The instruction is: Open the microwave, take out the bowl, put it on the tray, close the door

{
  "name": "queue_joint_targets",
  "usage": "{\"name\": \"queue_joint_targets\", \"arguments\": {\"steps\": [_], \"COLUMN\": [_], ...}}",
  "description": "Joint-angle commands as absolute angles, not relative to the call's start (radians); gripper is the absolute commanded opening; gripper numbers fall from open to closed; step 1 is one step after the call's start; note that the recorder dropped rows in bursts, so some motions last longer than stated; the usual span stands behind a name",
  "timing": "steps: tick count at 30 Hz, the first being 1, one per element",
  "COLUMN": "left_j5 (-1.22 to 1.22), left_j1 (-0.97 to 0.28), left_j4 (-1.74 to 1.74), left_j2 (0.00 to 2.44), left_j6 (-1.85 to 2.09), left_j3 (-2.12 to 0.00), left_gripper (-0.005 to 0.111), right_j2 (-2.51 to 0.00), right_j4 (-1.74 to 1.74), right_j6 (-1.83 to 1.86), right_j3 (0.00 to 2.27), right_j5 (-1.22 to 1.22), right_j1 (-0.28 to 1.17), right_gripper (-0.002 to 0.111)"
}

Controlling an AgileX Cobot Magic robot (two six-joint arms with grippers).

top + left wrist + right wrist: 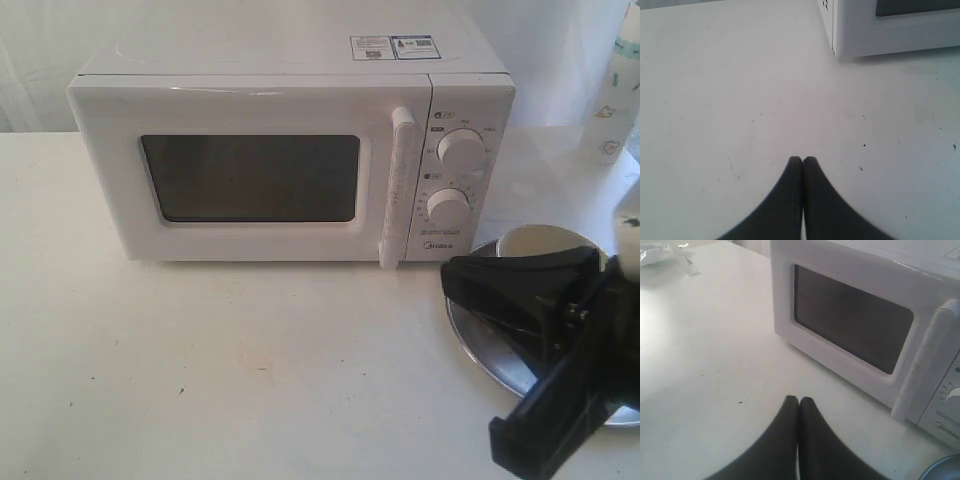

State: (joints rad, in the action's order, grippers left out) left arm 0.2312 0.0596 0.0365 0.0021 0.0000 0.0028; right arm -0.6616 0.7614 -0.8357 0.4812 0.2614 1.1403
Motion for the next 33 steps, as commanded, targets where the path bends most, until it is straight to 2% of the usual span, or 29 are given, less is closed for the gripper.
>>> {"name": "queue_joint_targets", "arguments": {"steps": [1, 4, 12, 18, 27, 33], "left_j5": [0.233, 0.233, 0.233, 0.233, 0.233, 0.233], "left_j1": [0.057, 0.057, 0.057, 0.057, 0.057, 0.057], "left_j4": [0.045, 0.045, 0.045, 0.045, 0.045, 0.045], "left_j2": [0.000, 0.000, 0.000, 0.000, 0.000, 0.000], "left_j6": [0.000, 0.000, 0.000, 0.000, 0.000, 0.000], "left_j3": [0.000, 0.000, 0.000, 0.000, 0.000, 0.000], "left_gripper": [0.000, 0.000, 0.000, 0.000, 0.000, 0.000], "right_j2": [-0.587, -0.504, -0.190, -0.015, 0.000, 0.000], "right_j4": [0.755, 0.759, 0.759, 0.759, 0.648, 0.646], "right_j6": [-0.903, -0.940, -1.127, -1.222, -1.539, -1.516], "right_j3": [0.449, 0.391, 0.146, 0.025, 0.000, 0.000], "right_j5": [0.311, 0.296, 0.183, 0.183, 0.199, 0.214], "right_j1": [1.146, 1.100, 0.770, 0.631, 0.386, 0.363], "right_gripper": [0.000, 0.000, 0.000, 0.000, 0.000, 0.000]}}
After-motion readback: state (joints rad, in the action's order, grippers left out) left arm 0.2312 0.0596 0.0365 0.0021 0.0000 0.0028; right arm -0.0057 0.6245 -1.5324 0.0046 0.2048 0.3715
